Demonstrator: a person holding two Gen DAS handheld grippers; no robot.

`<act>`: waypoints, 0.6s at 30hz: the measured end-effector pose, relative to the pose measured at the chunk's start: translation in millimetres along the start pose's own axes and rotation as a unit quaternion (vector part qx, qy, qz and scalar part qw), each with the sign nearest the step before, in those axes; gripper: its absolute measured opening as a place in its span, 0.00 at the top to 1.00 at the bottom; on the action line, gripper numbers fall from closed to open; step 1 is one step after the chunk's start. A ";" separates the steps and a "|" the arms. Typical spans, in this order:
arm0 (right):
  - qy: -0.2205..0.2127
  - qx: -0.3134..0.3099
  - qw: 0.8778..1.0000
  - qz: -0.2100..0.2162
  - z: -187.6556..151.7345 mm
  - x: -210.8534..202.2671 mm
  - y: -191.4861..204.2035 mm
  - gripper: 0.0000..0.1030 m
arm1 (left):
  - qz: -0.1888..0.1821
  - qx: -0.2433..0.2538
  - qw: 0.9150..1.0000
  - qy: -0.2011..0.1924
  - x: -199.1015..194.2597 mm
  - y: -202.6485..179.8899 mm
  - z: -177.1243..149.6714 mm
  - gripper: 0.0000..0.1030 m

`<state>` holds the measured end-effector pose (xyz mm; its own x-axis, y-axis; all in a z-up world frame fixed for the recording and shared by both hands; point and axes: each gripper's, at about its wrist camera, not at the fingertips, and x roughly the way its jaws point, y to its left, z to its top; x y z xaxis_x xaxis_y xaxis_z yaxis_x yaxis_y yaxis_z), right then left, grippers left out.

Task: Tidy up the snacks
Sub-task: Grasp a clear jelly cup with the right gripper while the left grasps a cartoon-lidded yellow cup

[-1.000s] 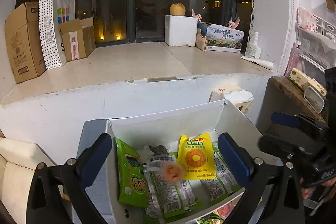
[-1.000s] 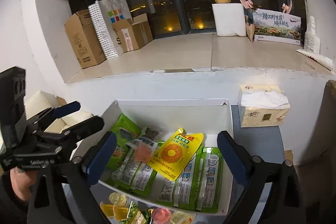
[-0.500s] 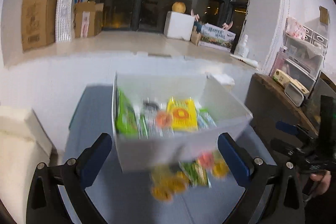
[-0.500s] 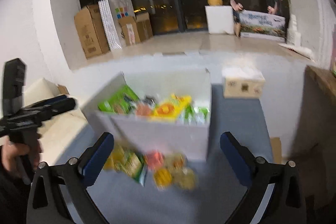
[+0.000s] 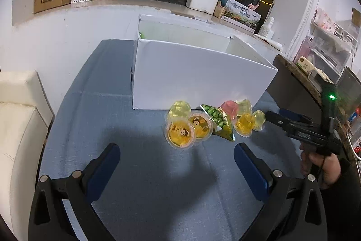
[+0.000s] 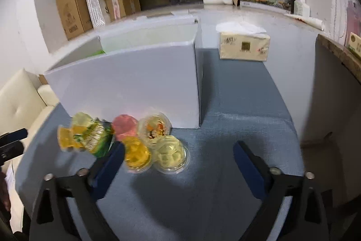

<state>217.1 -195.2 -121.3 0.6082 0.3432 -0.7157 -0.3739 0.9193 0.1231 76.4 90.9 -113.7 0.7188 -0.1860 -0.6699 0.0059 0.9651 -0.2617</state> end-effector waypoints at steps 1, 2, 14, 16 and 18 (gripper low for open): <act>0.010 0.000 1.000 -0.007 0.4 6.8 -0.4 0.23 | -0.001 0.000 1.000 0.001 1.0 -0.7 -0.1 0.00; 0.024 0.001 1.000 -0.015 0.2 14.5 -1.1 0.26 | -0.003 0.002 1.000 0.003 2.6 -2.1 0.5 0.00; 0.026 0.003 0.999 0.024 -4.2 15.2 1.1 0.66 | -0.015 0.024 0.999 0.027 32.1 -7.9 -0.4 0.00; 0.018 0.008 0.999 0.028 -4.1 5.0 2.1 0.66 | -0.001 0.036 0.999 0.032 42.8 -6.8 3.0 0.00; 0.005 0.010 0.999 0.034 -1.9 -7.4 3.3 0.66 | 0.000 0.043 0.998 0.038 50.6 -4.5 7.0 0.00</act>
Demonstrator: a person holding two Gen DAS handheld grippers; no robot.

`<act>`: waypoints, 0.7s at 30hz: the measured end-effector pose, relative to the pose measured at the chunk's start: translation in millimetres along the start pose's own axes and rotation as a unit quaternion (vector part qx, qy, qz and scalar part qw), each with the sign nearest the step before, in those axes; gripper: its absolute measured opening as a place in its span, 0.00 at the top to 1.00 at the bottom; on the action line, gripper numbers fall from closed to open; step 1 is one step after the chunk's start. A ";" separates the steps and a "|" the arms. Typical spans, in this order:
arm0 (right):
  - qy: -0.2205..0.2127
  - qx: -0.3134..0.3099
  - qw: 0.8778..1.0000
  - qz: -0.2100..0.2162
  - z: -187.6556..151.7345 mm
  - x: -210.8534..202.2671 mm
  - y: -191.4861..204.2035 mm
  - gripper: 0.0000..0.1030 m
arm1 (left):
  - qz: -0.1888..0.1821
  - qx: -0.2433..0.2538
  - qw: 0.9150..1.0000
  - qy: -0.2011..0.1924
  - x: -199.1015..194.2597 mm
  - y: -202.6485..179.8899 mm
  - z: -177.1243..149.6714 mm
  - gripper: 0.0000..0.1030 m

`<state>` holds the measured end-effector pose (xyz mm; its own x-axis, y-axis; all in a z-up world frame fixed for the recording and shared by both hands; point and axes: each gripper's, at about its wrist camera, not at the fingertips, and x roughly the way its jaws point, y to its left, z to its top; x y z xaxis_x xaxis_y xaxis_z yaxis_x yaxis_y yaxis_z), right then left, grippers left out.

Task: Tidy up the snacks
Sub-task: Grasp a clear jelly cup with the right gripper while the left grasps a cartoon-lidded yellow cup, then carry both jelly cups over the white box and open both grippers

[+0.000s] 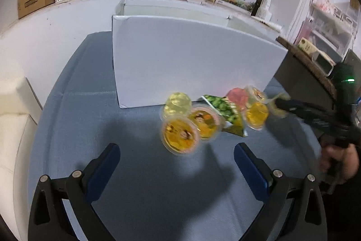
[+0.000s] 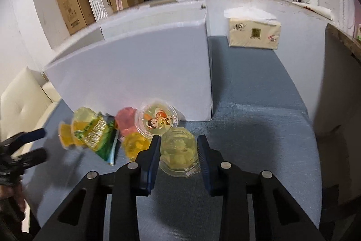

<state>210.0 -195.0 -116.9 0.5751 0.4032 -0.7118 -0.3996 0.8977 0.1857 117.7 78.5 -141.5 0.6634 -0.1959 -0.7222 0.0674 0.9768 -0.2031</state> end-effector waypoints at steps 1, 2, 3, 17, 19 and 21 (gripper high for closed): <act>-0.006 0.001 1.000 0.002 0.4 -6.1 0.4 0.66 | -0.001 0.005 1.000 0.002 2.9 1.2 2.5 0.00; -0.014 0.004 1.000 0.006 0.6 -12.5 0.8 0.66 | 0.001 0.011 1.000 0.003 4.4 1.4 4.5 0.00; -0.020 0.007 1.000 0.010 0.5 -18.5 1.2 0.66 | 0.005 0.019 1.000 0.003 6.0 1.7 6.8 0.00; -0.034 0.010 0.999 0.029 -3.7 -37.4 11.2 0.66 | -0.055 0.029 0.997 0.038 28.5 5.8 6.1 0.69; -0.034 0.008 0.999 0.029 -4.0 -37.6 11.9 0.66 | -0.062 0.027 0.997 0.033 25.1 4.8 6.2 0.72; -0.034 0.009 0.999 0.029 -4.6 -37.8 13.0 0.66 | -0.062 0.028 0.997 0.030 22.2 5.1 5.0 0.74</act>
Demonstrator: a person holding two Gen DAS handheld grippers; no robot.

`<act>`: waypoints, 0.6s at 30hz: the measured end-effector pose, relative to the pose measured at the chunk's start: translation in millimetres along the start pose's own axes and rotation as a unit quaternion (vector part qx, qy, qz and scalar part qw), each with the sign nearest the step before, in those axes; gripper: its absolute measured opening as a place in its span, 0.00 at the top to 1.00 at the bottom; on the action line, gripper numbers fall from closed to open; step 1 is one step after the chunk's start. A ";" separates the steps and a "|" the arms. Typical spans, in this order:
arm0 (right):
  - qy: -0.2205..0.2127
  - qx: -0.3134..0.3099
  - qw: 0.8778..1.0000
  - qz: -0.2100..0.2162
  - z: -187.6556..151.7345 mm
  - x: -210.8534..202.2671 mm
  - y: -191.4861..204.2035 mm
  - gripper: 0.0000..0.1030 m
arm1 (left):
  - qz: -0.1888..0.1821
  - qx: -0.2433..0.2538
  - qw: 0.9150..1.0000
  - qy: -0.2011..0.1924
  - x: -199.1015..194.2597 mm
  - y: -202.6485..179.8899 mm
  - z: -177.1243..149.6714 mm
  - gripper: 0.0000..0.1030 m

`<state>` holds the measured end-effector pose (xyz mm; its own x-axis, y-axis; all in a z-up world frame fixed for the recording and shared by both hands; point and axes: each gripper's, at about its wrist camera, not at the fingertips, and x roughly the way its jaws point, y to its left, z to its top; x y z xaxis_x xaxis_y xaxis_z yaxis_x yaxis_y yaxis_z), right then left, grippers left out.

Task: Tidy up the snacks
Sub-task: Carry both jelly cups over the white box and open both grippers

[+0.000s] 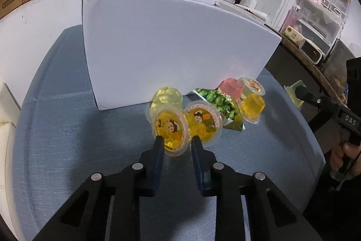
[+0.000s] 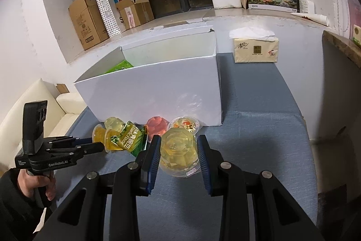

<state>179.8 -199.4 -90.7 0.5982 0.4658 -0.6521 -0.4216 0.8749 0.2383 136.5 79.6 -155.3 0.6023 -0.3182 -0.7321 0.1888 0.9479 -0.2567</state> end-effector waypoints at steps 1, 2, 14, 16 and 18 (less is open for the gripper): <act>0.000 0.000 1.000 0.001 0.0 -0.3 0.7 0.66 | 0.000 0.001 1.000 0.000 -0.3 -0.1 -0.2 0.74; -0.001 -0.001 1.000 0.001 -0.4 -0.4 1.2 0.66 | 0.001 0.002 1.000 0.002 0.1 -0.4 -0.2 0.74; 0.003 0.000 1.000 0.008 -1.8 0.9 1.9 0.66 | 0.037 0.033 0.999 0.014 16.9 -2.8 19.9 0.22; 0.004 0.000 1.000 0.008 -2.5 1.2 1.9 0.66 | 0.037 0.035 0.999 0.015 18.9 0.0 21.8 0.22; 0.004 0.001 1.000 0.009 -2.7 1.2 2.2 0.66 | 0.032 0.036 0.999 0.015 20.7 1.3 24.0 0.22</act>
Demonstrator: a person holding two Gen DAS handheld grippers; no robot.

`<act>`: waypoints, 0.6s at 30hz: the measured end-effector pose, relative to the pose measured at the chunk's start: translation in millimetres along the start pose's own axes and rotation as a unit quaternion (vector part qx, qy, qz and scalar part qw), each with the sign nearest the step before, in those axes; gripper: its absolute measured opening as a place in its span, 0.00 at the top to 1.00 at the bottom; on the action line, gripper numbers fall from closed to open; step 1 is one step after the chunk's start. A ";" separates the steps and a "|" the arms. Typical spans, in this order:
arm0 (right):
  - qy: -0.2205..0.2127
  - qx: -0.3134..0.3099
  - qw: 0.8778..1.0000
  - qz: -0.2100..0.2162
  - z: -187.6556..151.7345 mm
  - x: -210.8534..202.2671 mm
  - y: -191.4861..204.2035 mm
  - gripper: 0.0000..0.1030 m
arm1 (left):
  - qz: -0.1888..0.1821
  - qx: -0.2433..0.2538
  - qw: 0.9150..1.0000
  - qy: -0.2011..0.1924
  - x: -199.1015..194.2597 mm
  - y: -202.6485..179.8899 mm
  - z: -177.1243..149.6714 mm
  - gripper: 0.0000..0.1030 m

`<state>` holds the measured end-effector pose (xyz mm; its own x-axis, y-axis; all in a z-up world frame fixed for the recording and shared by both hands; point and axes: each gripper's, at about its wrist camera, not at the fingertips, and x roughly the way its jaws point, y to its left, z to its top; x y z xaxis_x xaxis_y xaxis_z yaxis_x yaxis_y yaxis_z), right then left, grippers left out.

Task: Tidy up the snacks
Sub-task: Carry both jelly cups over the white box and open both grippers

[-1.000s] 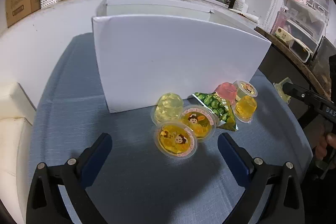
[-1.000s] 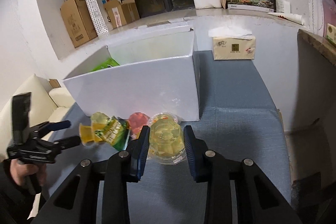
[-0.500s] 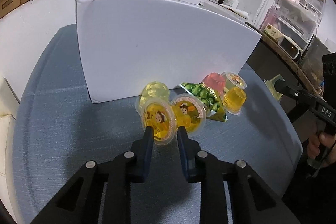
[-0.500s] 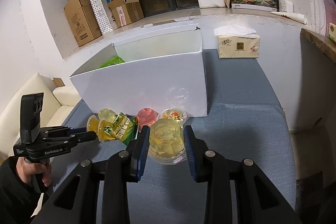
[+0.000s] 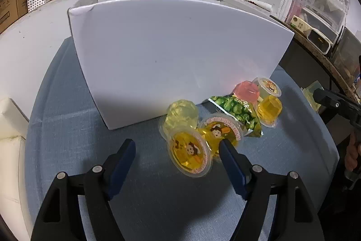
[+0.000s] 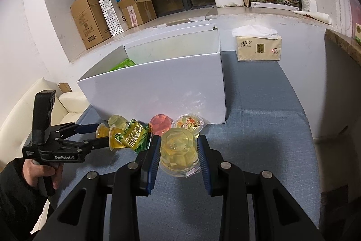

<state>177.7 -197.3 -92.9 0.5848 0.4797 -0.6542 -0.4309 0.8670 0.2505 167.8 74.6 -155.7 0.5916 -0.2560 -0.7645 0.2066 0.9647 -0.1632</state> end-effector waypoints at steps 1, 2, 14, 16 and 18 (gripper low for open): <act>0.001 0.000 1.000 0.000 -0.3 0.3 0.1 0.66 | -0.003 0.001 1.000 -0.001 0.9 0.8 1.0 0.22; 0.002 0.000 1.000 0.000 -0.4 0.6 0.1 0.66 | -0.006 0.004 1.000 -0.003 1.6 0.9 1.6 0.22; 0.001 0.001 1.000 0.006 -1.3 -2.1 2.8 0.66 | -0.026 0.018 0.999 -0.021 -8.3 -12.0 1.7 0.52; -0.001 -0.001 1.000 0.008 -0.5 -4.4 4.6 0.66 | -0.022 0.014 0.999 -0.035 -20.6 -13.2 -0.7 0.52; -0.005 -0.002 1.000 0.011 1.2 -7.0 6.4 0.66 | -0.018 0.016 0.998 -0.051 -36.6 -17.5 1.2 0.52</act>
<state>171.6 -194.9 -85.9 0.5812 0.5005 -0.6417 -0.4463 0.8554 0.2629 143.5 67.0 -124.1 0.6585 -0.2974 -0.6913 0.2530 0.9526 -0.1689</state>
